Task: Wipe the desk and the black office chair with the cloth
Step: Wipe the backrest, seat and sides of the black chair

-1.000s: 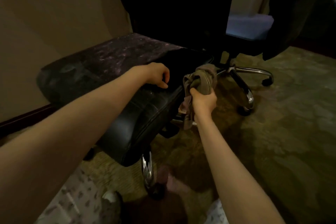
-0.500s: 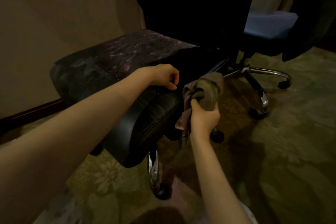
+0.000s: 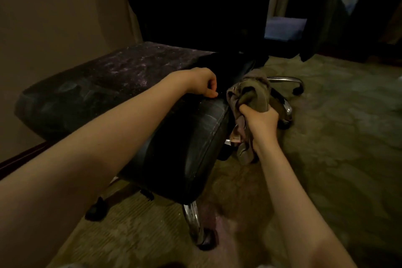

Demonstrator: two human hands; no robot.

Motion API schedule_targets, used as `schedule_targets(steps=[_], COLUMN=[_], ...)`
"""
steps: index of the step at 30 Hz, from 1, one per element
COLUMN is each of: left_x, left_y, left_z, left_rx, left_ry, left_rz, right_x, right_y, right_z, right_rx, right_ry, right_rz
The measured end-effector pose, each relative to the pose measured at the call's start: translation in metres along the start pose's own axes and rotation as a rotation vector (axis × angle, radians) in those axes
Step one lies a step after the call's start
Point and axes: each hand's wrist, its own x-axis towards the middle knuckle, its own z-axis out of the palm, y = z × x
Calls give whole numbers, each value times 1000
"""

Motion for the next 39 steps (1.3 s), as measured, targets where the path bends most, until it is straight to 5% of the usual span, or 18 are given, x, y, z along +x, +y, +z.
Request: schedule_targets(steps=[7,14,18,20,25,33,39], left_x=[1,-21,-56,-79,-103,-112,-136], left_y=[1,6,-8,-19,-53,-64,-64], left_z=[3,3,-21,-32,-19,8,13], left_rx=[41,57,36,-41,-36,-174,-267], left_ry=[-4,124,364,394,173,262,494], left_rz=[27,70,183,194,37,-7,-23], right_x=[-81,-32,2,13,11,-50,-8], right_y=[12,-8,-26,-38,-55,-72,-77], right_z=[-4,4,13,19,33,44,71], right_rx=[-62,-176,-367,-489,-966,-1151,-1172], right_ry=[-33,72,107,71,-71,-378,-140], right_rz=[-76,-41,-141,-215,-394,-422,-563])
